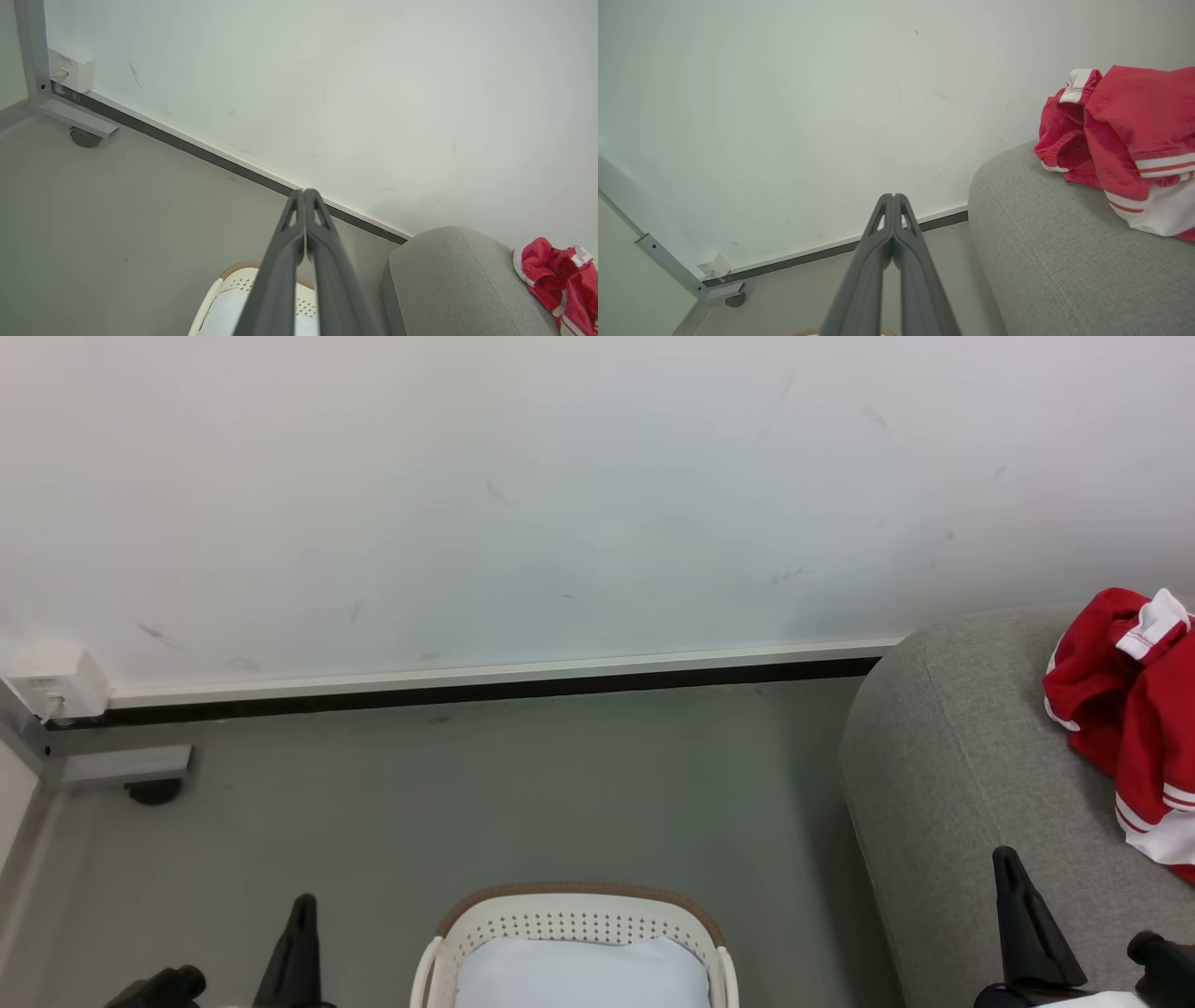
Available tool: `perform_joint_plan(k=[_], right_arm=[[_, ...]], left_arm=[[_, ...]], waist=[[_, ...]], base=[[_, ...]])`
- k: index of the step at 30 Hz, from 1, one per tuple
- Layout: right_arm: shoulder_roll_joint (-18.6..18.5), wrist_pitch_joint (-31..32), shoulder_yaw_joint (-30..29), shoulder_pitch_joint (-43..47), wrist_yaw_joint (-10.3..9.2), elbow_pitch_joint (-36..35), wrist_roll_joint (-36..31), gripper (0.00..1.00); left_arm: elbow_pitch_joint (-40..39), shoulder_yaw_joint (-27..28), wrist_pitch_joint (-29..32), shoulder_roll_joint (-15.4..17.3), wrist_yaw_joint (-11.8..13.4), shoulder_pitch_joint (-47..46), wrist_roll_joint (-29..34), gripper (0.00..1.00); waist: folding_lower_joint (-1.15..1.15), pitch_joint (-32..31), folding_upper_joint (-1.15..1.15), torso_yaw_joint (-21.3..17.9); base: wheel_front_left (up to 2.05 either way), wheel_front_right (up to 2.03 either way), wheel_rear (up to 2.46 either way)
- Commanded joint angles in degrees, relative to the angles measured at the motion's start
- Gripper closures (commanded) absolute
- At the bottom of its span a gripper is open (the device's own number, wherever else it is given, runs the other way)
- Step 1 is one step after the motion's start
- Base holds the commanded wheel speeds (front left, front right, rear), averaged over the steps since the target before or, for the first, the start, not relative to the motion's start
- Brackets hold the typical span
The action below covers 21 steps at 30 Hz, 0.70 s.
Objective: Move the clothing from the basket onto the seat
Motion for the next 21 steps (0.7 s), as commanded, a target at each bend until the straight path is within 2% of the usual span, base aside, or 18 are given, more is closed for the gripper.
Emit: perform_joint_plan(k=[1,21], right_arm=[[-0.3,0.6,-0.6,-1.6,-0.02,-0.5,3.0,1.00],[-0.1,4.5,-2.7,-2.6,-0.04,0.5,18.9,1.00]], left_arm=[[-1.0,0.4,0.8,0.2,0.0,-1.6,-3.2,1.00],[-1.6,1.4,4.9,-0.1,-0.1,-2.6,-18.4,1.00]], waist=[[0.00,0.0,0.00,0.0],[0.00,0.0,0.00,0.2]], base=[[0.00,0.00,0.00],[0.00,0.00,0.00]])
